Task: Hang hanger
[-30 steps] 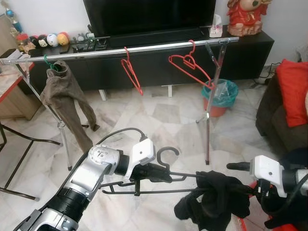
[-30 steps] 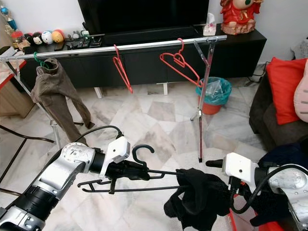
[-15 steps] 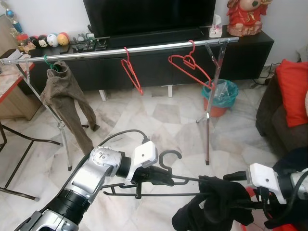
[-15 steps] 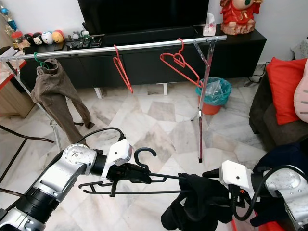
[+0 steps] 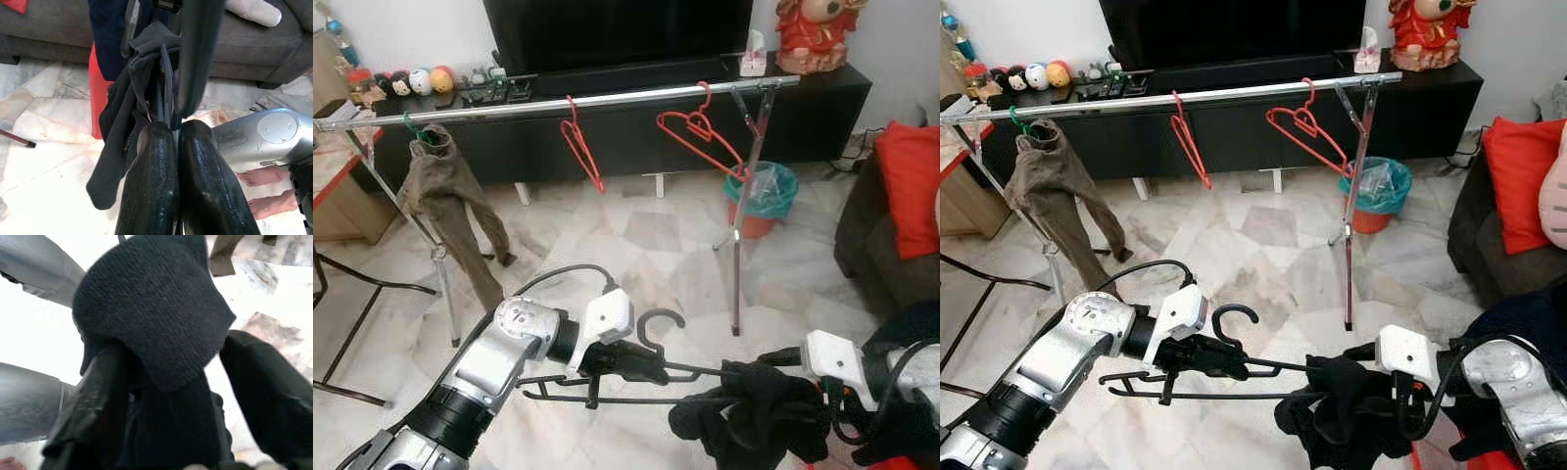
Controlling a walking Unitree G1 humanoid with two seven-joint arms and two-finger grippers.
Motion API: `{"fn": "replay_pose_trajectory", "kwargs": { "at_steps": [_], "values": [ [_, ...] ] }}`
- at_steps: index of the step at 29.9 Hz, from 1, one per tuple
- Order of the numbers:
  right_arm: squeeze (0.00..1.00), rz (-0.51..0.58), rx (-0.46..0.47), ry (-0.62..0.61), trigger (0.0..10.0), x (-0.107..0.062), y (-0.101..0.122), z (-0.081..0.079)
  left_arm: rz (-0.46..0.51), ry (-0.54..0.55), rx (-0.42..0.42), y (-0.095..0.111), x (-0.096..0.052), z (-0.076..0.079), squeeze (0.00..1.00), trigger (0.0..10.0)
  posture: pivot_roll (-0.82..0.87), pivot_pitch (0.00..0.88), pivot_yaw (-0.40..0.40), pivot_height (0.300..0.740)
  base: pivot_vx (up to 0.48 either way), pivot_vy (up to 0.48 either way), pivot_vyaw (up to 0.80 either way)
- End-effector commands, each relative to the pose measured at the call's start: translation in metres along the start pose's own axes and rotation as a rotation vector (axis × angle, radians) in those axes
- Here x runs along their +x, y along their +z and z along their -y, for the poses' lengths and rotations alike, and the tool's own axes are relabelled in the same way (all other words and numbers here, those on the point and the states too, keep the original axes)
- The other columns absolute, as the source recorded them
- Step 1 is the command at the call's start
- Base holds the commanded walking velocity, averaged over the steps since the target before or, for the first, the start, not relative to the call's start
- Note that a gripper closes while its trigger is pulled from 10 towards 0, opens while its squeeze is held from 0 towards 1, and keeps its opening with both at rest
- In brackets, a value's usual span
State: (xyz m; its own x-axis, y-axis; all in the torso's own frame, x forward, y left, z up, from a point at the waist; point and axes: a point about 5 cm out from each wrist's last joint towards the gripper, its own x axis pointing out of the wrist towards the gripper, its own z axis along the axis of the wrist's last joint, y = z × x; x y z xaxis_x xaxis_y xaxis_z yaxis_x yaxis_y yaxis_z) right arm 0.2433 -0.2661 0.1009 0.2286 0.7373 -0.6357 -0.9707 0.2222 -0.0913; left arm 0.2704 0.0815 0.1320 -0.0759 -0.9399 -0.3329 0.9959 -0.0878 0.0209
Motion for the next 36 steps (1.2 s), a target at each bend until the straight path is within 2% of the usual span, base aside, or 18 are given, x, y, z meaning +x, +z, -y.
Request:
{"fn": "replay_pose_trajectory", "kwargs": {
  "at_steps": [1,36],
  "values": [
    [0.00,0.031,-0.009,0.024,0.0,0.0017,0.0063,0.0014,0.029,-0.028,0.033,0.0093,0.0004,0.0031,0.00,10.0,-0.04,0.028,0.087,0.740,0.000,0.000,0.00],
    [0.00,0.069,0.019,0.055,0.0,0.0110,0.0101,-0.0011,0.013,-0.008,0.024,0.0033,0.0022,0.0017,0.00,10.0,-0.04,0.027,0.087,0.740,0.000,0.000,0.00]
  ]
}}
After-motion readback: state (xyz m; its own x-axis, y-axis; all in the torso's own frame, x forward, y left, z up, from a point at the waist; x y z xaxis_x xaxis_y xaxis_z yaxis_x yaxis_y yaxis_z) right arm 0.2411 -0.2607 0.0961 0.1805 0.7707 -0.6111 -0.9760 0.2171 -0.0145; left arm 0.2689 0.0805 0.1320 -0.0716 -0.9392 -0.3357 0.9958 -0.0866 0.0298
